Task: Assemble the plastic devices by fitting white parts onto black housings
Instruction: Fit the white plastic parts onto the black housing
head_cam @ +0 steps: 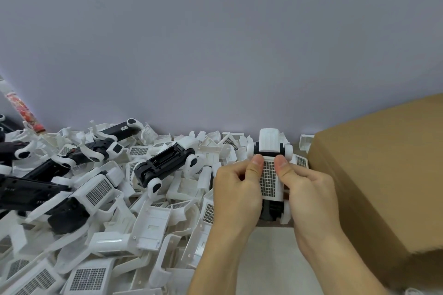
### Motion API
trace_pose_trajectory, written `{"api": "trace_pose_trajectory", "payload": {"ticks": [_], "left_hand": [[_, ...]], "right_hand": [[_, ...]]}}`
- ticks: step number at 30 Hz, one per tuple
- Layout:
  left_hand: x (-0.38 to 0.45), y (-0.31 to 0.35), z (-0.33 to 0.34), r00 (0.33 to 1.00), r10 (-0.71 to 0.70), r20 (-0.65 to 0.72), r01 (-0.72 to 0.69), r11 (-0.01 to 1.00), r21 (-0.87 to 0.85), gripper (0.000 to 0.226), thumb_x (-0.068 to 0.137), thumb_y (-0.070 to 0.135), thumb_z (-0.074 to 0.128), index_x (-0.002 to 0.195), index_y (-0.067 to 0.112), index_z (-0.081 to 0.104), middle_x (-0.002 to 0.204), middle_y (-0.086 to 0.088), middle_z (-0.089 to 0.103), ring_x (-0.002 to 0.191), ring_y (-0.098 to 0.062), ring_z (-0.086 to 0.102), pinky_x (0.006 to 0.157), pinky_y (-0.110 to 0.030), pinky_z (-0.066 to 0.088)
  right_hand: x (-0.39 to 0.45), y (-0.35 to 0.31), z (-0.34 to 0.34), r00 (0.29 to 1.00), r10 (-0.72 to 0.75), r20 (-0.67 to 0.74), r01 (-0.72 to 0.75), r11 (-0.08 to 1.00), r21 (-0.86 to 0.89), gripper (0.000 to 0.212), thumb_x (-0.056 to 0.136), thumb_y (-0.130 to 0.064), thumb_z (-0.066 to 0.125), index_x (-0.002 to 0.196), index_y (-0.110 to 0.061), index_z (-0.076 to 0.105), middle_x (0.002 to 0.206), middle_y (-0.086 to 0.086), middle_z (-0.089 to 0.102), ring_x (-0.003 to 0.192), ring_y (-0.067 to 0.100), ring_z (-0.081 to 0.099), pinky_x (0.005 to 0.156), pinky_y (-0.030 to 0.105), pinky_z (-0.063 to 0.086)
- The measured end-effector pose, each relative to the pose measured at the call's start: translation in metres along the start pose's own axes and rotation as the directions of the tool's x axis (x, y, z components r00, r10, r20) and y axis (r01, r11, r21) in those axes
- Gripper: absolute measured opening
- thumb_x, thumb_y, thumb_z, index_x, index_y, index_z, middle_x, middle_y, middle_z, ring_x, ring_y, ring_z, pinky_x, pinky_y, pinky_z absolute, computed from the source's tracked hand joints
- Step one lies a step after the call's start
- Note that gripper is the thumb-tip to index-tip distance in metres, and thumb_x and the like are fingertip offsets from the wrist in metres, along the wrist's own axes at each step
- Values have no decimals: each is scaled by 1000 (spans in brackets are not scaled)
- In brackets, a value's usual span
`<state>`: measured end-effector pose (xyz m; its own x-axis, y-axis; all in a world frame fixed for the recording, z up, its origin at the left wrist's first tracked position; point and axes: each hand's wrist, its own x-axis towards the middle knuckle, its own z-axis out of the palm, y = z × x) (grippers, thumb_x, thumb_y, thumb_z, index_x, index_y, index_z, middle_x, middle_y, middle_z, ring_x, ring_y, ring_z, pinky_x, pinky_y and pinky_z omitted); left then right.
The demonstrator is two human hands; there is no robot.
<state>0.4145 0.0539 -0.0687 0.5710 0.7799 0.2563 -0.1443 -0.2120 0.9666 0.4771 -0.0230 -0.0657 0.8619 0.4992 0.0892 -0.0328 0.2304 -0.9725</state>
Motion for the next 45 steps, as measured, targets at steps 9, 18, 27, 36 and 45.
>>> {"api": "trace_pose_trajectory", "payload": {"ticks": [9,18,27,36,45], "left_hand": [[-1,-2,0,995,-102,3,102,990,-94,43,95,50,58,75,17,79,74,-9,75,68,-16,68,67,-35,53],[-1,-4,1,988,-100,119,106,993,-44,25,102,26,56,93,16,77,84,-1,74,81,-16,69,73,-29,55],[1,-4,-1,992,-101,72,108,989,-104,18,99,27,61,98,19,78,87,1,77,84,-13,71,70,-22,53],[3,-7,-2,965,-198,170,243,923,-300,30,82,32,71,106,15,78,106,-14,76,105,-33,71,100,-57,51],[-1,-5,-4,985,-135,107,150,977,-149,24,95,12,67,95,33,78,97,4,79,96,-14,74,95,-43,56]], "right_hand": [[4,4,-5,985,51,168,-44,998,-46,29,99,-32,57,93,-16,80,94,14,76,96,31,72,96,54,54],[5,8,-9,996,-24,90,35,992,-118,23,98,-31,60,94,-22,80,92,1,78,98,23,72,95,50,54],[4,8,-6,992,-100,80,109,987,-115,18,95,-31,62,93,-27,79,88,-7,78,90,10,73,87,36,57],[8,10,-12,990,-13,138,14,1000,-3,23,97,-25,61,112,-17,76,104,2,77,106,20,71,100,48,52],[6,11,-12,987,-156,20,158,979,-125,13,94,-25,67,99,-26,79,89,-15,77,88,3,72,80,25,54]]}}
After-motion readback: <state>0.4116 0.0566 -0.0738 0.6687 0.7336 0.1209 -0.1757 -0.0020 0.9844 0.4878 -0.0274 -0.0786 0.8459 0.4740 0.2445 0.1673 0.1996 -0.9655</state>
